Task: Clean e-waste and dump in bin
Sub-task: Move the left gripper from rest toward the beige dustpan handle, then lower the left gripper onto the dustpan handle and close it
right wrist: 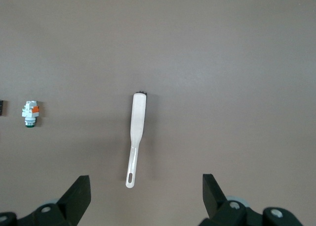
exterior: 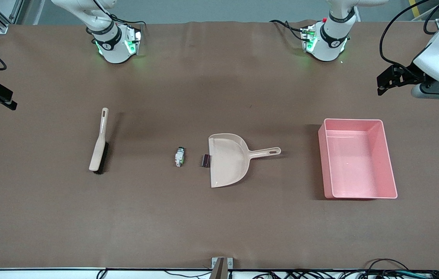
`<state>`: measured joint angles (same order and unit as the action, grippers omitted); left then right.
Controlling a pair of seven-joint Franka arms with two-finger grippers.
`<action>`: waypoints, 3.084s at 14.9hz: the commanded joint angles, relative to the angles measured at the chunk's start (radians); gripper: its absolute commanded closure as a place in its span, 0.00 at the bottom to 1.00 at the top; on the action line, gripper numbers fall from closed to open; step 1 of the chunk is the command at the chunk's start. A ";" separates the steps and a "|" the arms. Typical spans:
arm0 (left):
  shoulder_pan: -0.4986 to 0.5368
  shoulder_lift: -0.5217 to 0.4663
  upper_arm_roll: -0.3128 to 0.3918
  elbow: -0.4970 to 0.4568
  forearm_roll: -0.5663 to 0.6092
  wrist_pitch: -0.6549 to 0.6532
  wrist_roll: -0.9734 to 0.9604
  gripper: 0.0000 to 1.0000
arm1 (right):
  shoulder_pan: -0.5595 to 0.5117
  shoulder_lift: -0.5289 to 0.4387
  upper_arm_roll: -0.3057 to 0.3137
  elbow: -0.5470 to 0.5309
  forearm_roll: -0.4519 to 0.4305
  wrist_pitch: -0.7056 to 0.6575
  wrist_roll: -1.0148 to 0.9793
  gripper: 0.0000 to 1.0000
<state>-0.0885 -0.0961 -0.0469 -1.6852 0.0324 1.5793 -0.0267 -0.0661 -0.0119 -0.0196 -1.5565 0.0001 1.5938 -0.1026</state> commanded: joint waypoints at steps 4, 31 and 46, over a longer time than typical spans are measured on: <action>-0.002 0.019 -0.002 0.024 -0.003 0.010 0.007 0.00 | -0.015 -0.025 0.009 -0.027 0.014 0.003 0.008 0.00; -0.287 0.650 -0.284 0.102 0.348 0.396 0.163 0.17 | -0.008 -0.017 0.015 0.018 0.014 -0.024 0.004 0.00; -0.293 0.737 -0.283 0.107 0.376 0.504 0.353 0.21 | 0.019 0.116 0.013 0.085 0.012 -0.195 0.009 0.00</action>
<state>-0.3791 0.6210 -0.3291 -1.6020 0.3808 2.0769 0.3145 -0.0492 0.1009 -0.0064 -1.4780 0.0007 1.4285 -0.1034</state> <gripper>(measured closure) 0.198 0.000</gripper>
